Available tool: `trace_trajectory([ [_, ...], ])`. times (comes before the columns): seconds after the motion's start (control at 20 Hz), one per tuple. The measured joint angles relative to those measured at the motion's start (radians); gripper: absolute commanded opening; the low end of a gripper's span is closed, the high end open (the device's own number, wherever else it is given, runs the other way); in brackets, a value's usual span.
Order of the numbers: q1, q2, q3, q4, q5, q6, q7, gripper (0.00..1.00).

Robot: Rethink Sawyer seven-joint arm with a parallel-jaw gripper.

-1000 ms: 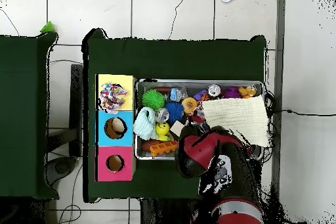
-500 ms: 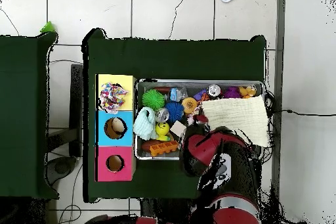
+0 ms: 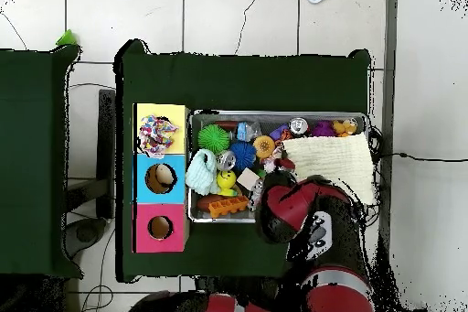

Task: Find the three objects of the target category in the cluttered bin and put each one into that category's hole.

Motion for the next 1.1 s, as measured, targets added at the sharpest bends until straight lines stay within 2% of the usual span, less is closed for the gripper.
trace_trajectory([
  [0.15,-0.027,0.011,0.006,-0.002,0.005,0.002,0.0,1.0],
  [0.8,-0.035,0.04,0.006,-0.01,0.039,0.002,0.0,1.0],
  [1.1,-0.066,0.039,0.034,-0.01,0.06,0.019,0.0,1.0],
])
